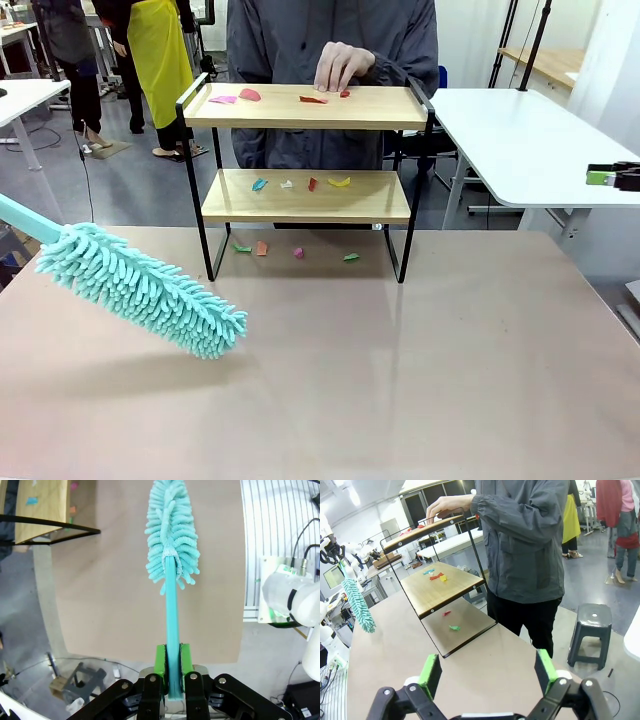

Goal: Clean the shelf.
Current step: Clean the specific section of the Shelf indicated by the human with the Duster.

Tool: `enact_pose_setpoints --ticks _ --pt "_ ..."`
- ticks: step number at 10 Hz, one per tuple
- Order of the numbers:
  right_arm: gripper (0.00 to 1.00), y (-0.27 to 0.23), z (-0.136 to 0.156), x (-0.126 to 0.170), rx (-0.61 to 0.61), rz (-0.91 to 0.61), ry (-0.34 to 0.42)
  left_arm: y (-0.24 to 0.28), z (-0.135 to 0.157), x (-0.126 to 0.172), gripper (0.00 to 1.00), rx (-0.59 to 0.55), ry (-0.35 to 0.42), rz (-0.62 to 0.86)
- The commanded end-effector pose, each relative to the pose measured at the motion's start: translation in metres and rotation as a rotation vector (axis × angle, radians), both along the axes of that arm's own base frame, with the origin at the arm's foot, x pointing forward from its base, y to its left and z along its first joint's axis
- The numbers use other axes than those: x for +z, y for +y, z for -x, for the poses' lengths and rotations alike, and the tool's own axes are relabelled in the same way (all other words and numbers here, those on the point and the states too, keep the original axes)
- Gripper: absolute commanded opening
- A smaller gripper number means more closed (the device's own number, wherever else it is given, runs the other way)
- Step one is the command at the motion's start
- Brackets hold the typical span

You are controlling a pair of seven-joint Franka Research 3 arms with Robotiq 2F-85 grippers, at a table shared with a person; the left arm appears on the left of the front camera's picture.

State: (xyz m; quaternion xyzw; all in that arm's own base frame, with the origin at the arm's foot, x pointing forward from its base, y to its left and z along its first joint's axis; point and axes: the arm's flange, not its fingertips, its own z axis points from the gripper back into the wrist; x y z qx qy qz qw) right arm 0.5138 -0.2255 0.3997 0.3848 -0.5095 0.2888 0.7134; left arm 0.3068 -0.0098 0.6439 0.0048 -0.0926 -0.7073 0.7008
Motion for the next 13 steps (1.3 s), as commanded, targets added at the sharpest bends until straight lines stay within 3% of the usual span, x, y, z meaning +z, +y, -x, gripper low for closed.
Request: enact_pose_setpoints --ticks 1,5,10,11,13 --pt "1.0 0.002 -0.001 0.002 -0.003 0.005 -0.004 0.002 0.0 0.002 0.14 -0.016 -0.013 -0.007" --pt "1.0 0.002 -0.001 0.002 -0.003 0.005 -0.004 0.0 0.0 0.0 0.14 0.0 0.0 0.0" --pt "1.0 0.002 -0.001 0.002 -0.003 0.005 -0.004 -0.053 0.023 0.067 0.14 0.024 -0.027 0.457" --pt "1.0 0.002 -0.001 0.002 -0.003 0.005 -0.004 -0.074 0.031 0.084 0.14 0.066 -0.034 0.538" --pt "1.0 0.002 -0.001 0.002 -0.003 0.005 -0.004 -0.115 0.039 0.112 0.14 0.267 -0.019 0.691"
